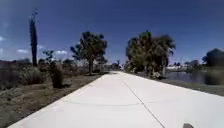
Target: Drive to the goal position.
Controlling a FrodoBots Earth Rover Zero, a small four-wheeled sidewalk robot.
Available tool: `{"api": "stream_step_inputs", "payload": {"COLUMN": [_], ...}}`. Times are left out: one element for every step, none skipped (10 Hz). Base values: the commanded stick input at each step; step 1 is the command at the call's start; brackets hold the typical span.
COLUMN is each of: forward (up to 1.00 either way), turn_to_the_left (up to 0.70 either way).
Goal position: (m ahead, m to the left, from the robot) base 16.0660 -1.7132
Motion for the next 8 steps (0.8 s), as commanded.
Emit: {"api": "stream_step_inputs", "payload": {"forward": [0.7,0.7,0.7,0.7,0.7,0.7,0.7,0.7], "turn_to_the_left": [-0.34,0.0,0.0,0.0,0.0,0.0,0.0,0.0]}}
